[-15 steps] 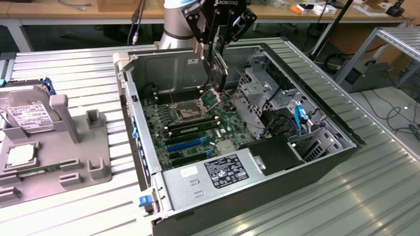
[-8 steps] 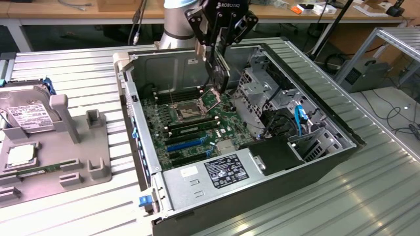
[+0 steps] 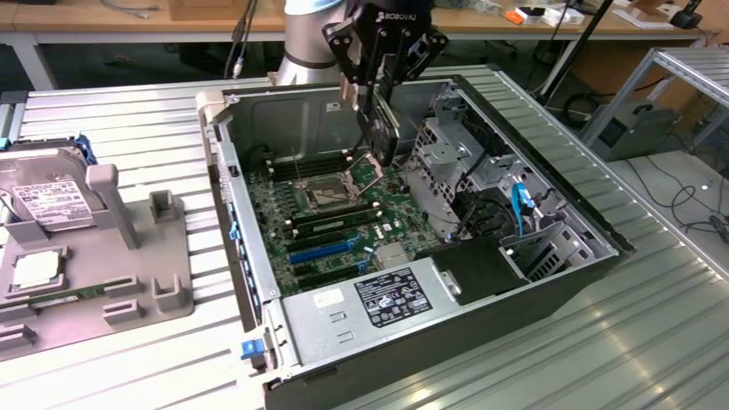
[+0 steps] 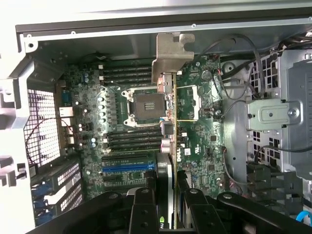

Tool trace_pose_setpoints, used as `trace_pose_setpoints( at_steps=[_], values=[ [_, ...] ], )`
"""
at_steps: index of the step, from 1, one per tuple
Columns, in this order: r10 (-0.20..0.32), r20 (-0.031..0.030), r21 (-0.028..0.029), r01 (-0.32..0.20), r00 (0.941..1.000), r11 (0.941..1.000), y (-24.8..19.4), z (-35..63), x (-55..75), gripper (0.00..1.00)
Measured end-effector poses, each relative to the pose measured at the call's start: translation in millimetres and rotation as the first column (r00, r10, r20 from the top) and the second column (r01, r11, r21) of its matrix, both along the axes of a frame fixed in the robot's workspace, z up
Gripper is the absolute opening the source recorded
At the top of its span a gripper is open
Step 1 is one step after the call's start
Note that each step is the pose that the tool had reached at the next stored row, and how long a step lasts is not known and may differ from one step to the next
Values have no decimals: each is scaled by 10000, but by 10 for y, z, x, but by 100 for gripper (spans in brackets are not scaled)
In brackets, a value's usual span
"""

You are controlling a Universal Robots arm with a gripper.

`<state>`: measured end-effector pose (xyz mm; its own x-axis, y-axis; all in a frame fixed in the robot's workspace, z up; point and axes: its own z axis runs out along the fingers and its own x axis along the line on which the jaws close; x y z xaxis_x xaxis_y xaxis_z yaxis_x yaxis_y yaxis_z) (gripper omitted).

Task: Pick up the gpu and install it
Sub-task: 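Pick up the gpu and move the gpu toward the slot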

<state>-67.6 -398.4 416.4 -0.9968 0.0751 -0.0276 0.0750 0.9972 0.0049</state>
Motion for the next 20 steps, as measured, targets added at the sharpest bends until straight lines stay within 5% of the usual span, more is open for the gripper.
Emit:
trace_pose_setpoints(
  at_steps=[20],
  values=[
    [0,0,-38,0,10000,10000,0,-132,94,27]
  ],
)
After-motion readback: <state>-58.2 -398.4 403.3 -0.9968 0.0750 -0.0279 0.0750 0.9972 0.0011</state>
